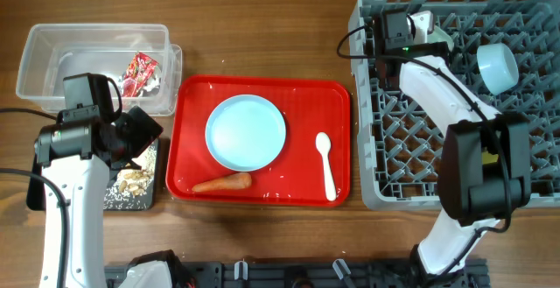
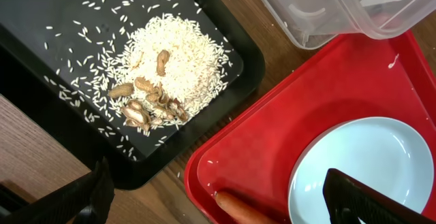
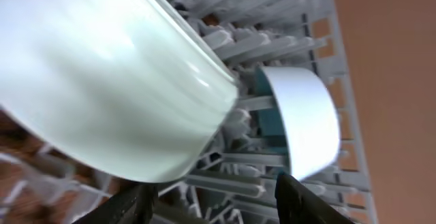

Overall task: Sort waste into correct bins and load items into the dishwasher rack
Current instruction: 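Place the pale green bowl in the rack, then grasp the light-blue plate with the right gripper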

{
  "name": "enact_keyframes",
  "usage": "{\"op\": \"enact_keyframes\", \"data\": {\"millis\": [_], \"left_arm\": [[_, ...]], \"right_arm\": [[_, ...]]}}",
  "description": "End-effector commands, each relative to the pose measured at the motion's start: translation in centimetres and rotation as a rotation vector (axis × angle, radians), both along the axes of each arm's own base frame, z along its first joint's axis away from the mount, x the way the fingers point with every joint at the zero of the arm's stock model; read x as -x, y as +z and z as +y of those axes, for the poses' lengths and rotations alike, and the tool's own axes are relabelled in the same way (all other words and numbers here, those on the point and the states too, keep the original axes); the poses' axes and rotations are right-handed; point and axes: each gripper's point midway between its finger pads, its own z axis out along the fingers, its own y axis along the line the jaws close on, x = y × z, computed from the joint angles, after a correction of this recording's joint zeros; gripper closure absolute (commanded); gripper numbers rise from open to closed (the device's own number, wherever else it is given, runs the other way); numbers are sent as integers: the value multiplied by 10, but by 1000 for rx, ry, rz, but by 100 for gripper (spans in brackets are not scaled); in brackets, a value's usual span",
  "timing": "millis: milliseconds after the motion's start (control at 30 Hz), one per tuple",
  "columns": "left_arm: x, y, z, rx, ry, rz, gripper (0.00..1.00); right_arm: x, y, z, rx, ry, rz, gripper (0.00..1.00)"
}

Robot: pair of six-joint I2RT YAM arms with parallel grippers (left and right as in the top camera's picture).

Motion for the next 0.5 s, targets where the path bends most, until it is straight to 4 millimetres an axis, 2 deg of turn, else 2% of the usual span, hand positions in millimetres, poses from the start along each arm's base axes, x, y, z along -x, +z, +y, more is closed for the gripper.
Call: {"op": "enact_keyframes", "data": {"millis": [0,67,100,200,333,400,467], "left_arm": [[0,5,1,1,17,-19,0],[0,5,1,2,17,-19,0],[0,5,1,1,17,-19,0],[0,5,1,2,17,-18,0],[0,5,1,2,17,-18,0],[0,5,1,2,17,-18,0],[0,5,1,2,17,-18,0]], "right_arm": [[-2,14,12,-108,29,-56,42],[2,25,15,-136,44,-66,41],[3,31,18,-161,56,-77,37],[7,57,45,-337,163,-122,24],[26,96,143,-825,546,-120,25],[39,99,175,-991,585,-88,25],[54,86,205,-1075,601,-1,25]]}}
